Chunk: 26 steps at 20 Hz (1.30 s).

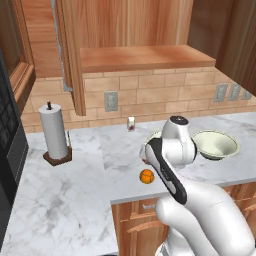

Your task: Pick both bowls and place them on the counter. Then place the peach in one bowl and place the orange in the other bowl.

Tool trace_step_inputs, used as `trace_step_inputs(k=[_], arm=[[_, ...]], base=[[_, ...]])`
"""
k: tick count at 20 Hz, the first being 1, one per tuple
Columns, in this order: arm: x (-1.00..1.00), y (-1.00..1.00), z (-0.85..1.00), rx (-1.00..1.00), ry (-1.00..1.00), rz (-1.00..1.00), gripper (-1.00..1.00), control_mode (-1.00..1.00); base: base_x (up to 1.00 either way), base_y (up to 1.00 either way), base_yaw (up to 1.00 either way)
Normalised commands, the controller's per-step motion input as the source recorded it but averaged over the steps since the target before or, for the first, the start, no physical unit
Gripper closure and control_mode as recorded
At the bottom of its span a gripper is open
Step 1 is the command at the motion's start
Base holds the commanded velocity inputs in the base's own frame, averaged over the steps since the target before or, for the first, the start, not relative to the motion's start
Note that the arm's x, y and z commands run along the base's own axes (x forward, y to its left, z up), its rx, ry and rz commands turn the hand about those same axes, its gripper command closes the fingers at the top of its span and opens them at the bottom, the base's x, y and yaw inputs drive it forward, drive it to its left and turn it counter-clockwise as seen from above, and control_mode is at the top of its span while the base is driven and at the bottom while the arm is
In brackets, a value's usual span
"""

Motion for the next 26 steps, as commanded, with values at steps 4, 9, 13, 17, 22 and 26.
trace_step_inputs(k=[4,9,13,17,22,26], arm=[[0.15,-0.01,-0.36,-0.04,0.00,0.12,-1.00,-1.00],[0.08,-0.02,-0.39,0.00,0.02,0.17,-1.00,-1.00],[0.23,0.11,-0.30,0.00,0.00,0.14,-1.00,-1.00],[0.28,0.19,-0.20,0.00,-0.02,0.12,-1.00,-1.00],[0.22,0.08,-0.14,0.00,-0.05,0.10,-1.00,-1.00],[0.08,0.00,-0.26,-0.03,0.00,0.06,-1.00,-1.00]], base=[[0.00,0.00,0.00],[0.00,0.00,0.00],[0.00,0.00,0.00],[0.00,0.00,0.00],[0.00,0.00,0.00],[0.00,0.00,0.00]])
